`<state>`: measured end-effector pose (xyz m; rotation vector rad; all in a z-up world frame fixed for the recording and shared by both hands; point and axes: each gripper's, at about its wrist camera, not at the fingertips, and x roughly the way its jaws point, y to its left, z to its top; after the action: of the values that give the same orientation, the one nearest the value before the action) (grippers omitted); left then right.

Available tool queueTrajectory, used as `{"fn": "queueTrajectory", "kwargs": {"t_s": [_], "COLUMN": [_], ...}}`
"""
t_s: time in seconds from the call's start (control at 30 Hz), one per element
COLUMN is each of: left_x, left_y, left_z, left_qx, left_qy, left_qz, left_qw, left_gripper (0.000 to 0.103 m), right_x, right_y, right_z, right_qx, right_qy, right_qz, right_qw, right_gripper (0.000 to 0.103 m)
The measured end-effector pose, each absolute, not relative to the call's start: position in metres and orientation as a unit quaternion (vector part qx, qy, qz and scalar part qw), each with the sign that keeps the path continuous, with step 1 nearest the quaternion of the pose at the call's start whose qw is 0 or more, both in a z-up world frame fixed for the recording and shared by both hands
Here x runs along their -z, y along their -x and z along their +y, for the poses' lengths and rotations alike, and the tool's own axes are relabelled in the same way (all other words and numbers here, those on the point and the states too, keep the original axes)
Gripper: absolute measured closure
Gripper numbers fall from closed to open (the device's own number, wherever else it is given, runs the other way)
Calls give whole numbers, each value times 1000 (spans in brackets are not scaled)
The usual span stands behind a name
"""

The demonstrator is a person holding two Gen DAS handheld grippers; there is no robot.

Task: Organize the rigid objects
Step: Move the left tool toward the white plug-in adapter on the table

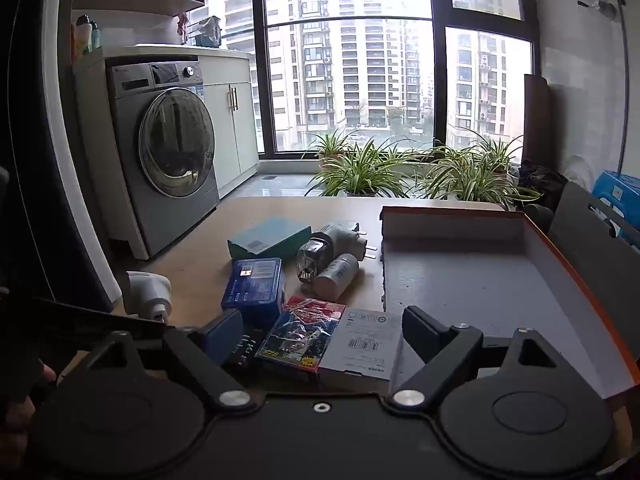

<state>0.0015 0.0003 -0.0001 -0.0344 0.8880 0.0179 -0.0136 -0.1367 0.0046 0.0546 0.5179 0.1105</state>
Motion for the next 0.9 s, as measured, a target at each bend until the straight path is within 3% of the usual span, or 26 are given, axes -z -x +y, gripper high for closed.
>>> {"fn": "queueTrajectory", "kwargs": {"t_s": [0.17, 0.3, 0.9], "left_x": [0, 4, 7], "left_y": [4, -5, -6], "left_z": [4, 6, 22], "left_qx": [-4, -11, -25], "left_qy": [14, 9, 14], "left_qz": [414, 428, 427], "left_qw": [910, 904, 904], "left_gripper": [0, 0, 0], "right_x": [-2, 0, 6], "right_y": [14, 15, 3], "right_z": [-135, -126, -137], "right_qx": [-59, -58, -59], "right_qy": [-21, -3, -59], "right_qz": [287, 268, 310], "right_qw": [956, 962, 947], "right_gripper": [1, 1, 1]}}
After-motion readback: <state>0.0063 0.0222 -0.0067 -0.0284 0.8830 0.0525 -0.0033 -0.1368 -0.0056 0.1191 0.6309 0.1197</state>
